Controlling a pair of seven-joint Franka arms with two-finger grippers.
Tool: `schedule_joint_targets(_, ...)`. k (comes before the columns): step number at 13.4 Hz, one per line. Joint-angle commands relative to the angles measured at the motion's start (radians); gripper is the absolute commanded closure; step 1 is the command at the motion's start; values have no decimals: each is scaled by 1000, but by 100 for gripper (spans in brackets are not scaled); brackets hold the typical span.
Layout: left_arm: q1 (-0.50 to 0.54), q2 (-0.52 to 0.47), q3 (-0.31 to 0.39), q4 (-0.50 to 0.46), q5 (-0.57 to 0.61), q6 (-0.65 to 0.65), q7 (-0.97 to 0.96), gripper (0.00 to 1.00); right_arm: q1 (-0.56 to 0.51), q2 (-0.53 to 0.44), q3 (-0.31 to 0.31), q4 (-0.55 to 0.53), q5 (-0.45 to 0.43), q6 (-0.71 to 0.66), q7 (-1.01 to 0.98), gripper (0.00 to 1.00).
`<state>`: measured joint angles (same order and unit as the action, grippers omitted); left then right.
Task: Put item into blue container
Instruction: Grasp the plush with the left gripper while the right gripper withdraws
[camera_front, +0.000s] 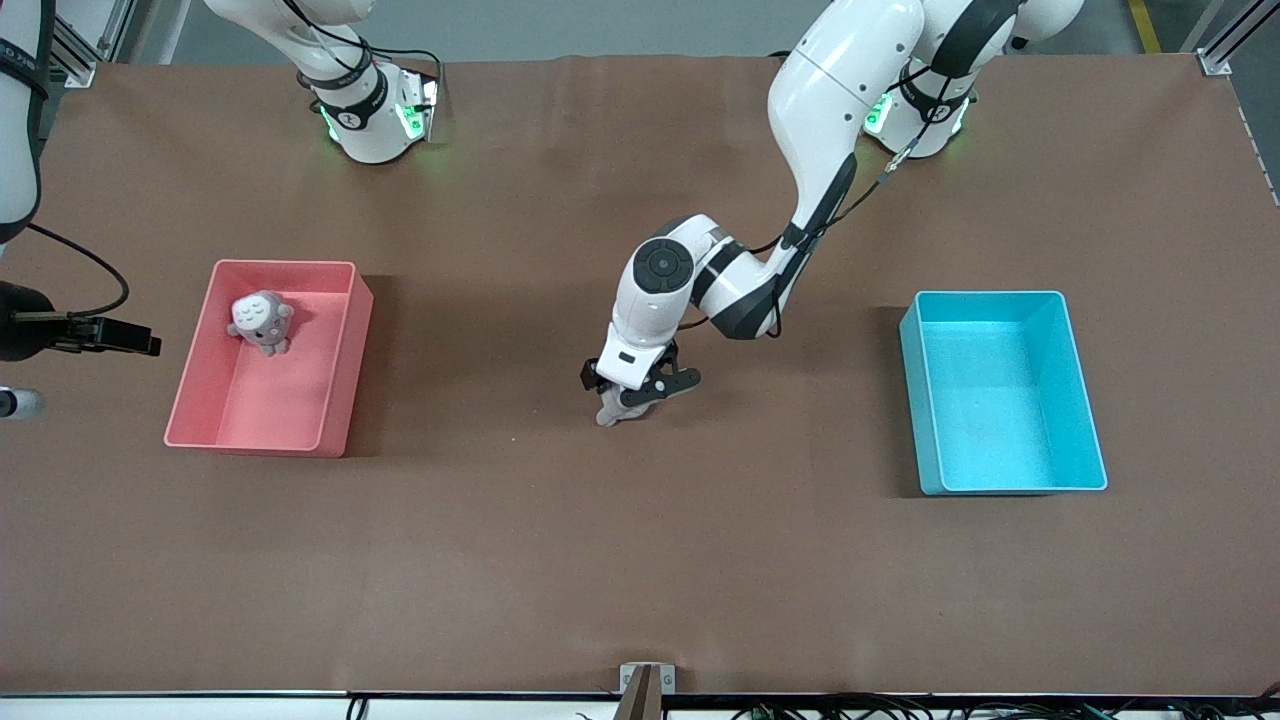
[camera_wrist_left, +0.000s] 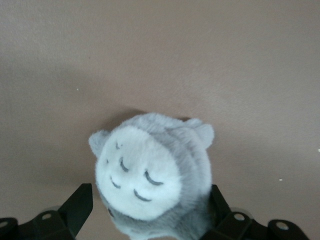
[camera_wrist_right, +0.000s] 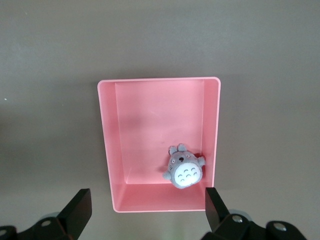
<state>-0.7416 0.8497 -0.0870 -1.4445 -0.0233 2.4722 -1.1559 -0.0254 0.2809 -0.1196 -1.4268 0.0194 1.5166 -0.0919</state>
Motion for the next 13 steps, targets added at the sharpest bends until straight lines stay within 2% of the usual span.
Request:
schedule_joint_targets(1, -7, 22, 10, 24, -20, 1, -1, 21, 11, -83, 12, -99, -13, 39, 6, 0)
schedule_joint_targets(2, -5, 20, 10, 24, -20, 1, -1, 39, 16, -110, 12, -131, -15, 52, 6, 0)
schedule_joint_targets(3, -5, 20, 10, 24, -21, 1, -1, 52, 16, -124, 12, -147, -15, 56, 6, 0)
schedule_joint_targets(5, -1, 14, 10, 26, -24, 1, -5, 73, 15, -156, 12, -170, -15, 54, 6, 0)
schedule_joint_targets(6, 2, 9, 10, 26, -26, 1, -5, 80, 15, -176, 11, -190, -15, 54, 6, 0)
schedule_joint_targets(9, 5, -29, 10, 27, -37, 1, -34, 92, 15, -247, 9, -244, -16, 54, 7, 0)
schedule_joint_targets(11, 18, -93, 15, 10, -37, -15, -39, 92, 13, -302, 9, -282, -15, 53, 9, 0)
schedule_joint_targets(13, 53, -184, 16, -25, -34, -125, -34, 93, 10, -341, 11, -303, -15, 50, 15, 0)
